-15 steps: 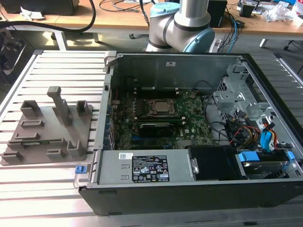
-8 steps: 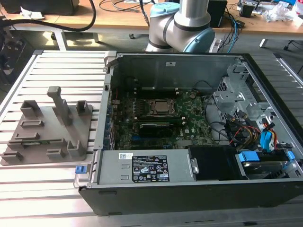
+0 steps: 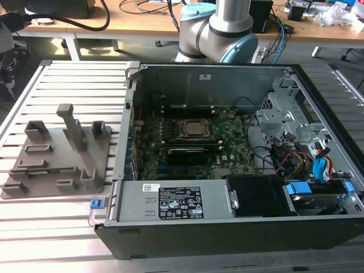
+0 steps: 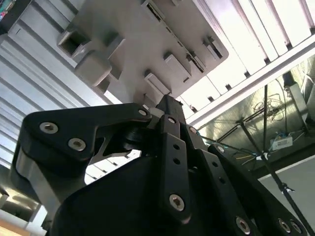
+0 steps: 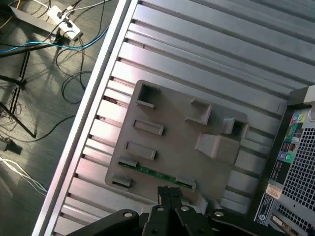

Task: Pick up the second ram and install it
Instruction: 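Pick up the second ram and move it above second insertion slot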

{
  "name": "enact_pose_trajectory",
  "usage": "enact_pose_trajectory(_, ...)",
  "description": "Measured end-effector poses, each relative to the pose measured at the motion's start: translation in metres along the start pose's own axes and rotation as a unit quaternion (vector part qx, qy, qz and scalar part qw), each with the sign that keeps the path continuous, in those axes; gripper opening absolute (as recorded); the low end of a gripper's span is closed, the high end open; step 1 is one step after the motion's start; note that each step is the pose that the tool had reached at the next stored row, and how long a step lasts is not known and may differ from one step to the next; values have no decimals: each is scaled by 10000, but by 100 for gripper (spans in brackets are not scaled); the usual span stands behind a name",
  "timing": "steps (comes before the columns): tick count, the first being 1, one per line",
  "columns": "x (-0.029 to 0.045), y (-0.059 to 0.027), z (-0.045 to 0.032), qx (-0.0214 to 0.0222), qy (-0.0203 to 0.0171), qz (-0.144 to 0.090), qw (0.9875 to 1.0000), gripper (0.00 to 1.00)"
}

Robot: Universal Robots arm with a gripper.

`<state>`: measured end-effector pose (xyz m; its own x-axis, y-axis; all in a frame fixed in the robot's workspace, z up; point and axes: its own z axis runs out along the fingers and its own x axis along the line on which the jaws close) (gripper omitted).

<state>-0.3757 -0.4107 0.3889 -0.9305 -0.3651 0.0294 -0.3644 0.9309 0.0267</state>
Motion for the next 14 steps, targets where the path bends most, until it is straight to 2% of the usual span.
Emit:
enact_pose_trajectory(1, 0, 0, 0, 6, 5, -184, 9998, 11)
enact_pose_trajectory(3, 0, 0, 0, 11, 10, -355, 9994, 11)
enact_pose_trajectory(5, 0, 0, 0, 20, 19, -684, 9977, 11)
enact_pose_trajectory(7, 0, 0, 0, 30, 27, -1015, 9948, 11)
enact_pose_trajectory(10, 0, 0, 0, 39, 35, -1315, 9913, 11)
enact_pose_trajectory(11, 0, 0, 0, 43, 38, -1438, 9896, 11)
enact_pose_trajectory(13, 0, 0, -1, 46, 42, -1565, 9877, 11)
enact_pose_trajectory(14, 0, 0, 0, 52, 47, -1755, 9845, 11)
